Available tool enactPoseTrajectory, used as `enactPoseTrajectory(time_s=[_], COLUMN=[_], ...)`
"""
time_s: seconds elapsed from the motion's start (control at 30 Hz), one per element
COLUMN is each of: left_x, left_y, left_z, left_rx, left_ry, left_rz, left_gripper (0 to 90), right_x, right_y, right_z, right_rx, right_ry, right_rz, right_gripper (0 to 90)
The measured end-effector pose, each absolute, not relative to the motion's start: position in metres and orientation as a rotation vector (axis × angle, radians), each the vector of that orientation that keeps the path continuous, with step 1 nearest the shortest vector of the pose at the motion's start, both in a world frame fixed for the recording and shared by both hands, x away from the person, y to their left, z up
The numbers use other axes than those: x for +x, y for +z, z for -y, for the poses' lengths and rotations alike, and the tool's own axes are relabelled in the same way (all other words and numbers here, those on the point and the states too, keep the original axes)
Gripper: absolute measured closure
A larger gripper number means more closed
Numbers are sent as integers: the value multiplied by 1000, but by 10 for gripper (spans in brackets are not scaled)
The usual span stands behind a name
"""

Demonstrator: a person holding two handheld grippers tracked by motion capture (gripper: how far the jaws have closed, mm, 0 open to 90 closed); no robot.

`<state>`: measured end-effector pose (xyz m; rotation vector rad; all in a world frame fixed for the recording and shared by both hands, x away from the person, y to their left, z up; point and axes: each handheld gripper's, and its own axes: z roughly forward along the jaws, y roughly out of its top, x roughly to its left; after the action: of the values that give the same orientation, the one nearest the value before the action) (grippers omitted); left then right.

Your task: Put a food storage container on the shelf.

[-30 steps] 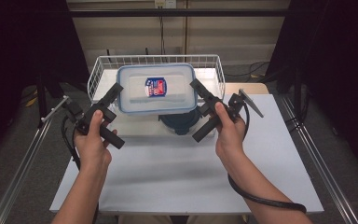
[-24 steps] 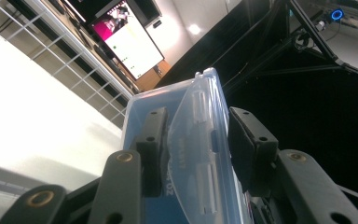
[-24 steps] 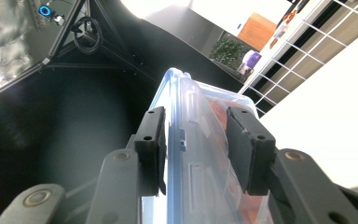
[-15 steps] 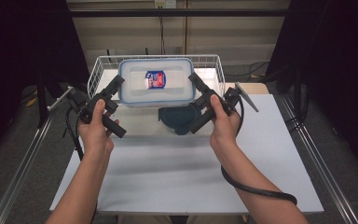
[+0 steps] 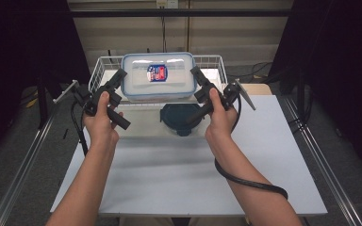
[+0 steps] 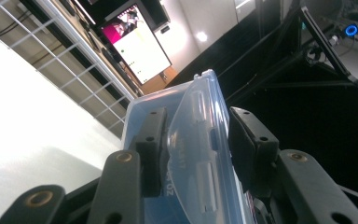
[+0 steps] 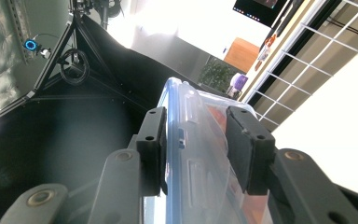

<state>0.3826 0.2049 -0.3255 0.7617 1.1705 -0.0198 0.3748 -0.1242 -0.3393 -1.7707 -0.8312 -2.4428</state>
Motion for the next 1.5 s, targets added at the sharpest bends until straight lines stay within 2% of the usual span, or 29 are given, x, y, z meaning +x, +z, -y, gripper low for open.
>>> enactPoseTrajectory(time_s=[0.47,1.13,1.5], left_x=[407,426,432], left_y=[-319,-331,-333], left_z=[-210,-206,-203], left_rx=[755,779,819], left_ry=[-11,8,10], left_rz=[-1214,-1272,-1301], left_gripper=[585,567,544], right_x=[392,408,411], right_y=[-336,-344,-345], right_z=[111,107,107], right_rx=[-1838,-1925,-1955], right_ry=[-2450,-2408,-2406], right_rz=[817,812,833], right_gripper=[596,588,496])
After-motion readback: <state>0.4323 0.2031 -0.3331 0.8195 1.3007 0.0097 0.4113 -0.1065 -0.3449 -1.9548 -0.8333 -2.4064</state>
